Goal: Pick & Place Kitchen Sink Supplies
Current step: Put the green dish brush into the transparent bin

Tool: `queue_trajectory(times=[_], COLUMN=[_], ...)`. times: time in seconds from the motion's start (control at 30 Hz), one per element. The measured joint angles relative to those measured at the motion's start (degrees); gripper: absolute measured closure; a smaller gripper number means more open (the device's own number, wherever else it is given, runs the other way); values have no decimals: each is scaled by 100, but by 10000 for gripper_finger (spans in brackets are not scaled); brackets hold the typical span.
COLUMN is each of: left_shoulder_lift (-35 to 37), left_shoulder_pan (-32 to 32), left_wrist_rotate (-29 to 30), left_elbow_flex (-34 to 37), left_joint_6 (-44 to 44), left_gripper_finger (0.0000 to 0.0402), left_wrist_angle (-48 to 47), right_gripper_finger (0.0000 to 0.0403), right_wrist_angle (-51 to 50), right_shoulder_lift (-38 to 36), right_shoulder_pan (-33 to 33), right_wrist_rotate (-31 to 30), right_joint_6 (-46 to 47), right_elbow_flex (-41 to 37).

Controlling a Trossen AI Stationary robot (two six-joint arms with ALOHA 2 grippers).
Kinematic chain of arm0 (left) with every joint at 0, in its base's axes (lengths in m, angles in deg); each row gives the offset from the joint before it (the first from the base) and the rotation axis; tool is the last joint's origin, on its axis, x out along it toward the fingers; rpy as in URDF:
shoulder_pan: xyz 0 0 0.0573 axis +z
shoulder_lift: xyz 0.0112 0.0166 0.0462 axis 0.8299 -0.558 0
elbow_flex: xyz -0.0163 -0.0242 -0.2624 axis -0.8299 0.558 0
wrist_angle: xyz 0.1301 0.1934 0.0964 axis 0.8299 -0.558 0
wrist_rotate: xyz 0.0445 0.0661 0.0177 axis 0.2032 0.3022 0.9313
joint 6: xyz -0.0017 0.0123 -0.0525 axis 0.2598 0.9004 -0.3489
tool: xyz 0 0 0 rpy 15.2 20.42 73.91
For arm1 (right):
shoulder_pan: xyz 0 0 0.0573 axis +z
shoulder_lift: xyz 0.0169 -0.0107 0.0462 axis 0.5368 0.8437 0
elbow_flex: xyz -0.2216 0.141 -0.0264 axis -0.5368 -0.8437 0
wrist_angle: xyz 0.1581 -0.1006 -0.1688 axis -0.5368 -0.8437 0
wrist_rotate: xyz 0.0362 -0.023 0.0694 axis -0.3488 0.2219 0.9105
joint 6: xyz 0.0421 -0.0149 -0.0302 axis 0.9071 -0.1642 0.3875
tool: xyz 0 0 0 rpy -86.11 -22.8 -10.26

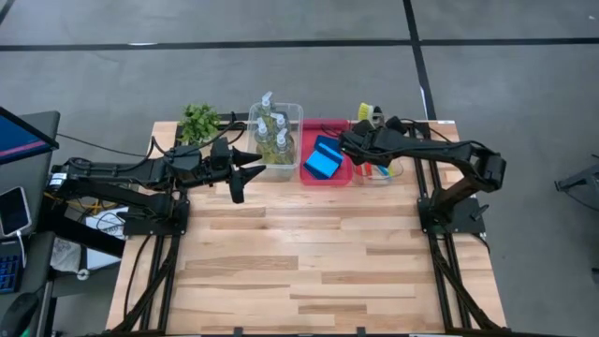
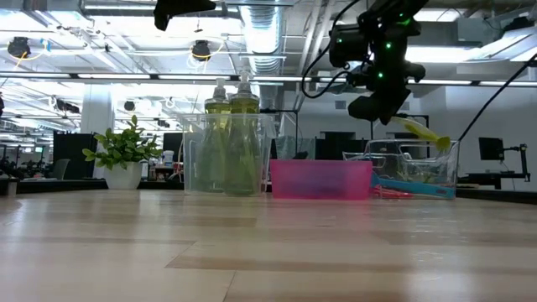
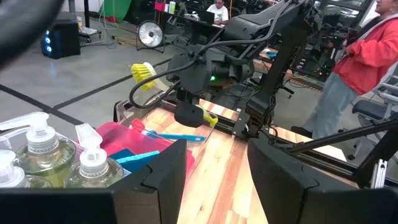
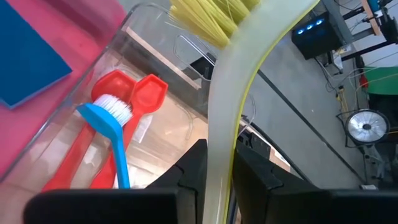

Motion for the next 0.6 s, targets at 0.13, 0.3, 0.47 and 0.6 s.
queue_trajectory(times=[0.13, 0.3, 0.47, 0.6], left_shoulder_lift=[0, 0, 0, 0], left_shoulder_pan=[0, -1, 0, -1], left_wrist_rotate=[-2, 0, -1, -1], left_elbow_flex=[1, 1, 1, 2], left_joint_6=[0, -1, 0, -1], left_gripper_finger=[230, 230, 230, 230], left_wrist_angle=[0, 0, 0, 0], right_gripper_finger=[344, 343, 343, 343], right_wrist_angle=[2, 7, 7, 7], right_shoulder_lift=[0, 0, 0, 0], right_shoulder_pan=[0, 0, 0, 0], right_wrist_rotate=[63, 74, 87, 89], right_joint_6=[-2, -2, -2, -2], right_elbow_flex=[0, 0, 0, 0])
